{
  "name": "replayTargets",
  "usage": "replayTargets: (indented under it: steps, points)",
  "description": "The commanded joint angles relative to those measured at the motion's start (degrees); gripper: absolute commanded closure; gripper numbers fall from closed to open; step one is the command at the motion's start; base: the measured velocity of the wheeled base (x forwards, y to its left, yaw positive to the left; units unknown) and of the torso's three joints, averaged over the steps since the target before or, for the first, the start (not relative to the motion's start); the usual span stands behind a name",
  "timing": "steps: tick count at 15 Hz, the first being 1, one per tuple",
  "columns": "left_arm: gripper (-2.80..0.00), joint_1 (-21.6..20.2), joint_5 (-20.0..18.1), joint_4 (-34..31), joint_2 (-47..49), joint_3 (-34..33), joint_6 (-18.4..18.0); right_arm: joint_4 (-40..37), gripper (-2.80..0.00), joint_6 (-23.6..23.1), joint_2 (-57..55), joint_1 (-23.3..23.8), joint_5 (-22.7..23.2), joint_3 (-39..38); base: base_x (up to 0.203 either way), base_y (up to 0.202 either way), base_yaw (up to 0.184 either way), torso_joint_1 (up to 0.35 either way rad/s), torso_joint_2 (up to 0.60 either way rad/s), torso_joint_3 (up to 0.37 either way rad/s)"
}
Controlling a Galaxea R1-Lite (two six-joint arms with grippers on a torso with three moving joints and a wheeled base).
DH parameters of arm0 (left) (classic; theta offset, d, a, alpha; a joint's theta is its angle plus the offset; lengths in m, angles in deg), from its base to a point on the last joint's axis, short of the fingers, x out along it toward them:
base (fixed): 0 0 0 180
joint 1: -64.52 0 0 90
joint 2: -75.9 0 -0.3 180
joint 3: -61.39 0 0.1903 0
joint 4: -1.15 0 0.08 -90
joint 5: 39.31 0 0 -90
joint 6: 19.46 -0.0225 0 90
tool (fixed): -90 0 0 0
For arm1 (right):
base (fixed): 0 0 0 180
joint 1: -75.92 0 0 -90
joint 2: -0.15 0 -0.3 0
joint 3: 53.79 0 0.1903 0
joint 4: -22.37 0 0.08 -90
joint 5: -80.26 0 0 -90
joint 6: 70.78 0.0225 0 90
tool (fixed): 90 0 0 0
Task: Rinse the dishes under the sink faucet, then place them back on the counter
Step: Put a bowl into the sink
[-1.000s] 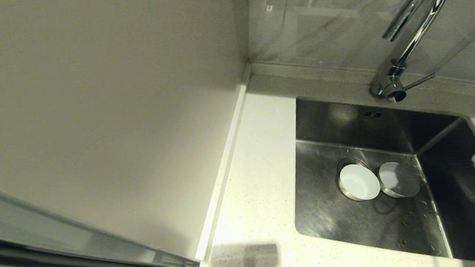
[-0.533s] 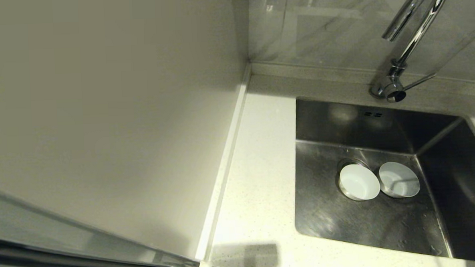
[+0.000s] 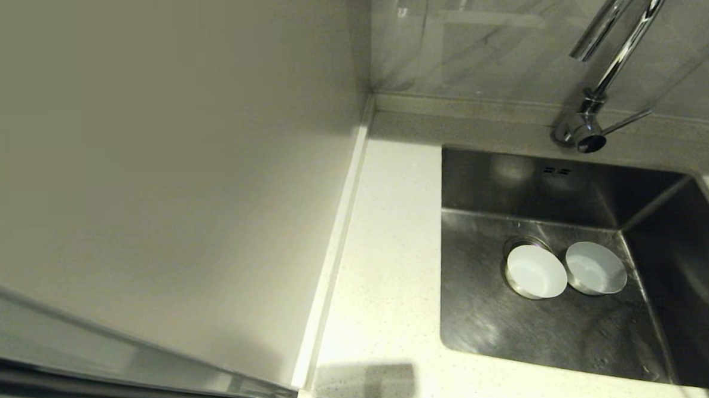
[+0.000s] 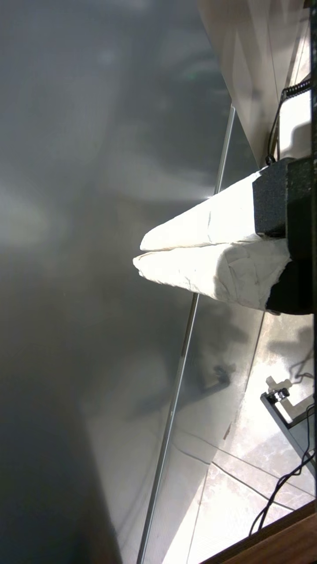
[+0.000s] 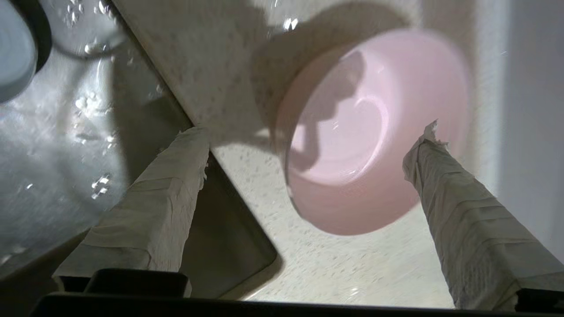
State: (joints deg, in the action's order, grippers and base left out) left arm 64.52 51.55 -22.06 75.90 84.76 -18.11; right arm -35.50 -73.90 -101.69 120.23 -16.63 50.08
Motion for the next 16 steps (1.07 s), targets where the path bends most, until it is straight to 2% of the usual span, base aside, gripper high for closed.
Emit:
replayTargets:
  steps: [1, 6, 7, 9, 13, 16]
  points:
    - [0.00, 0.0, 0.0, 0.0, -0.2, 0.0, 0.1, -1.3, -2.80, 0.5, -2.8, 1.3, 1.8, -0.1, 0.000, 0.000, 0.000, 0.000, 0.00, 0.000]
    - [0.00, 0.0, 0.1, 0.0, -0.2, 0.0, 0.1, -1.7, -2.80, 0.6, -5.7, 2.5, 4.1, -0.4, 0.000, 0.000, 0.000, 0.000, 0.00, 0.000]
    - [0.00, 0.0, 0.0, 0.0, -0.2, 0.0, 0.1, -1.7, 0.00, 0.6, -5.7, 2.8, 4.5, -0.4, 0.000, 0.000, 0.000, 0.000, 0.00, 0.000]
    - [0.00, 0.1, 0.0, 0.0, -0.2, 0.0, 0.1, -1.8, 0.00, 0.5, -5.3, 3.4, 7.0, -0.6, 0.000, 0.000, 0.000, 0.000, 0.00, 0.000]
    - [0.00, 0.0, 0.0, 0.0, -0.2, 0.0, 0.1, -3.0, 0.00, 0.6, -4.8, 3.6, 7.5, -0.6, 0.000, 0.000, 0.000, 0.000, 0.00, 0.000]
    - [0.00, 0.0, 0.0, 0.0, -0.2, 0.0, 0.1, -5.8, 0.00, 0.6, -3.1, 3.6, 10.2, -0.5, 0.000, 0.000, 0.000, 0.000, 0.00, 0.000]
